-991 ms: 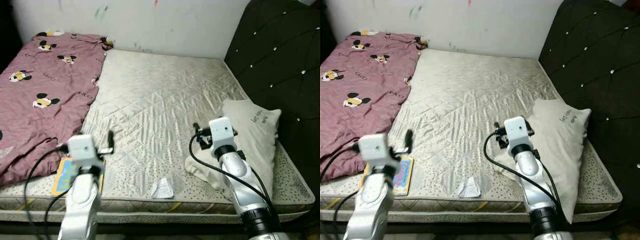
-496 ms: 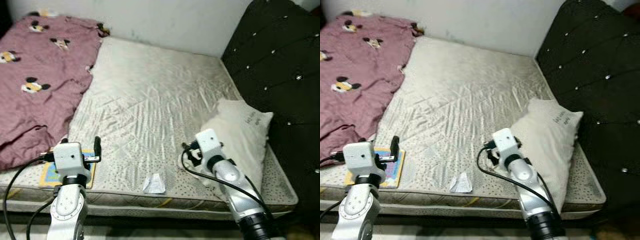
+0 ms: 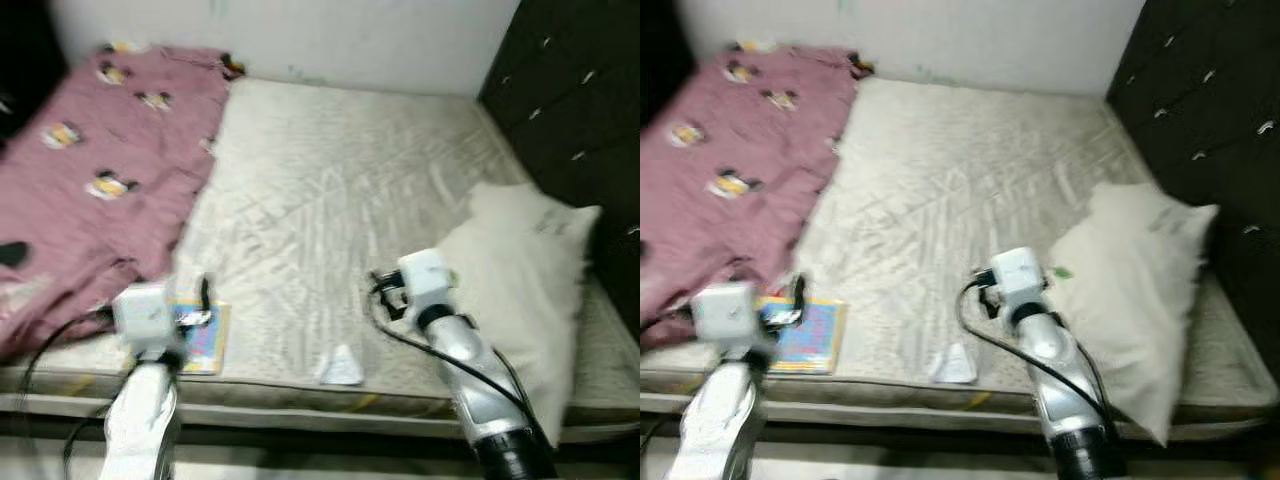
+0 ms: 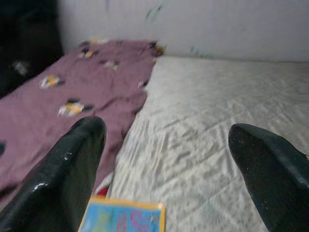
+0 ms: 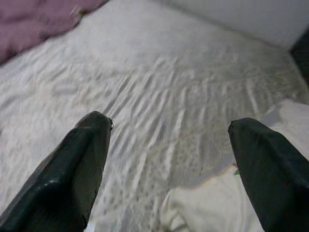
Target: Clean up the room
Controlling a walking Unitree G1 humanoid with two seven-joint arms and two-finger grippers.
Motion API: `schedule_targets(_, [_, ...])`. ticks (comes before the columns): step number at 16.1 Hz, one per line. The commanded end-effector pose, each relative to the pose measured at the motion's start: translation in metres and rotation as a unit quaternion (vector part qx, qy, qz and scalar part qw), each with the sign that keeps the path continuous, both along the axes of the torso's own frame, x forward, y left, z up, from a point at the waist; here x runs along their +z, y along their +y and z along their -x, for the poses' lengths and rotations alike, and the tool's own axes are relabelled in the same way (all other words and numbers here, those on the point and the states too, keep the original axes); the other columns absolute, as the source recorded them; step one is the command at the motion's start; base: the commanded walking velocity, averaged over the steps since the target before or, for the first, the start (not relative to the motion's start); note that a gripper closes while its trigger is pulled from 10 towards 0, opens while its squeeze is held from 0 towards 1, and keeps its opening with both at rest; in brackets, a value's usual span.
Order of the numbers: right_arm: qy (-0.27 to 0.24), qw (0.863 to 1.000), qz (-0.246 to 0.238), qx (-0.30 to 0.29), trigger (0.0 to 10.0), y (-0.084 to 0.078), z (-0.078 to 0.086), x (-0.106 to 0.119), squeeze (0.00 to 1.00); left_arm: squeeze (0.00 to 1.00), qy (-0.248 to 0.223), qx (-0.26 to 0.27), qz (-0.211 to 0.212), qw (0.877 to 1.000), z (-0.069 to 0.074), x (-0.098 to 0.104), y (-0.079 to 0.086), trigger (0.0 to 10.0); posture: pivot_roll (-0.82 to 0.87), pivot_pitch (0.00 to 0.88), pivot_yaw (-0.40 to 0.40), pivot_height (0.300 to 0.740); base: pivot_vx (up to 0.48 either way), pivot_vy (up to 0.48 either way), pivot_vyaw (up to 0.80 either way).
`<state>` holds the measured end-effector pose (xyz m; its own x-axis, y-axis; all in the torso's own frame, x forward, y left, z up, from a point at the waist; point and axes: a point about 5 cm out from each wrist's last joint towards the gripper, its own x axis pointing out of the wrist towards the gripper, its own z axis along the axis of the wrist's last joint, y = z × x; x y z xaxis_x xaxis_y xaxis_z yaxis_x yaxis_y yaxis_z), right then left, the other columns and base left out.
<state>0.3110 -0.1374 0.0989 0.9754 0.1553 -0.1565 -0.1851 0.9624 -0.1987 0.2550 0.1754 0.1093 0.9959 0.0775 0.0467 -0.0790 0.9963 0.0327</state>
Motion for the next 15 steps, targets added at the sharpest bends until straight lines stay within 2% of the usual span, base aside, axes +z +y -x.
schedule_targets(1, [-0.016, 1.0, -0.007, -0.02, 10.0, -0.006, 0.002, 0.004, 0.0, 0.0, 0.009, -0.019, -0.005, 1.0, -0.004, -0.002, -0.004, 10.0, -0.06, 0.065, 0.007, 0.74, 0.0, 0.0, 0.0])
schedule_targets(4, [-0.043, 0.998, -0.012, -0.044, 10.0, -0.012, 0.004, 0.012, 0.0, 0.0, 0.001, -0.039, -0.013, 0.999, -0.021, 0.006, -0.01, 10.0, -0.09, 0.06, 0.062, 0.74, 0.0, 0.0, 0.0])
schedule_targets(6, [-0.057, 0.997, -0.019, -0.043, 10.0, -0.01, 0.002, 0.016, 0.0, 0.0, -0.005, -0.051, -0.032, 0.998, -0.023, 0.008, -0.012, 10.0, -0.08, 0.064, 0.059, 0.74, 0.0, 0.0, 0.0])
schedule_targets(8, [-0.059, 0.998, -0.025, -0.027, 10.0, -0.002, 0.003, 0.017, 0.0, 0.0, -0.001, -0.046, -0.028, 0.999, -0.018, 0.004, -0.011, 10.0, -0.07, 0.064, 0.038, 0.74, 0.0, 0.0, 0.0])
schedule_targets(9, [-0.044, 0.998, -0.03, -0.019, 10.0, 0.002, 0.005, 0.012, 0.0, 0.0, 0.007, -0.038, -0.021, 0.999, -0.013, -0.003, -0.009, 10.0, -0.06, 0.066, 0.01, 0.74, 0.0, 0.0, -0.8])
schedule_targets(12, [-0.041, 0.999, -0.031, -0.011, 10.0, 0.002, 0.006, 0.01, 0.0, 0.0, 0.007, -0.032, -0.018, 0.999, -0.011, -0.004, -0.009, 10.0, -0.05, 0.078, -0.018, 0.74, 0.0, 0.0, -0.8])
schedule_targets(15, [-0.031, 0.999, -0.03, -0.006, 10.0, 0.0, 0.003, 0.008, 0.0, 0.0, 0.004, -0.025, -0.015, 1.0, -0.008, -0.002, -0.009, 10.0, -0.04, 0.097, -0.045, 0.74, 0.0, 0.0, 0.0])
